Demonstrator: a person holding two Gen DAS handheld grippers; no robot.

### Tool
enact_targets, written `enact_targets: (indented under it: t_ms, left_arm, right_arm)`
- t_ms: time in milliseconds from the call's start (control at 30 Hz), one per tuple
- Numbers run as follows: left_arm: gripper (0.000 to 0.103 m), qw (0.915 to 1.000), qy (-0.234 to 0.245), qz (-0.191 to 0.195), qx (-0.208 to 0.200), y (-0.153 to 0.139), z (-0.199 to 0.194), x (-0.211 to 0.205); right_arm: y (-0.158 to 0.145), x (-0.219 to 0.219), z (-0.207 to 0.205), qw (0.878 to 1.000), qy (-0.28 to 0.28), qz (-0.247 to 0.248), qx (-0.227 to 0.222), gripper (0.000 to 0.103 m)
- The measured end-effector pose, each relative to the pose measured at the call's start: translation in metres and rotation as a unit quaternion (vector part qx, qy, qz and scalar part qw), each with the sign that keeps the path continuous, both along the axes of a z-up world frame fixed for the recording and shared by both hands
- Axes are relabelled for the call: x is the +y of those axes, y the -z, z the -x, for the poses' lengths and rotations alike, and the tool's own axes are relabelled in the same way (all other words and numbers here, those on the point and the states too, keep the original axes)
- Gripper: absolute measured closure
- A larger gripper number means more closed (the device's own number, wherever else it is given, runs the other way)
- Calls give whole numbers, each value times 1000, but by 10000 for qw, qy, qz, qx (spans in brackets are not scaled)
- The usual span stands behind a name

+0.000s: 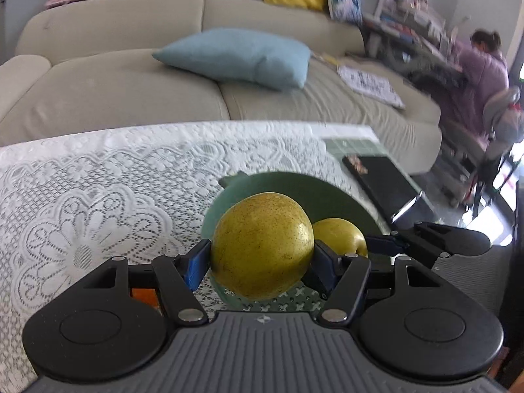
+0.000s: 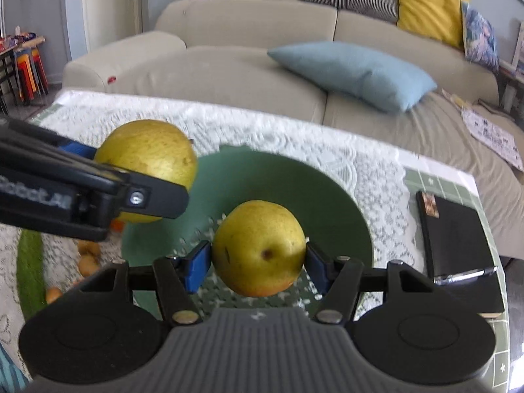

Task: Organize fruits
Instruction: 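Lift both held pears and carry them over the green colander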

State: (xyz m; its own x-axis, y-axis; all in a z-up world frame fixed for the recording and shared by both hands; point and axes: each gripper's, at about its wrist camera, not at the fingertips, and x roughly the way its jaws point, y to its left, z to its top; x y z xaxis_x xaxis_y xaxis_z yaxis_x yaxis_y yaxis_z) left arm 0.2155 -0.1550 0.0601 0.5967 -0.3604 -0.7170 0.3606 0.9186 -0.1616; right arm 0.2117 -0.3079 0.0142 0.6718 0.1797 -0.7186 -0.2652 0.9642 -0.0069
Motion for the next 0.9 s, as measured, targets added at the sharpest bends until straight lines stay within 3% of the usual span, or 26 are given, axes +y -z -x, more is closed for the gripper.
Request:
enact_targets:
  t_ms: [467,900]
  left_arm:
    - [27,9926,588,-820,681,29,-24,-26]
    - [27,9889,680,-969,903,46,-33,-32]
  right_arm:
    - [20,10,-13,9984,-143,163,517,44]
    - [29,10,-14,9972,-82,232,707,44]
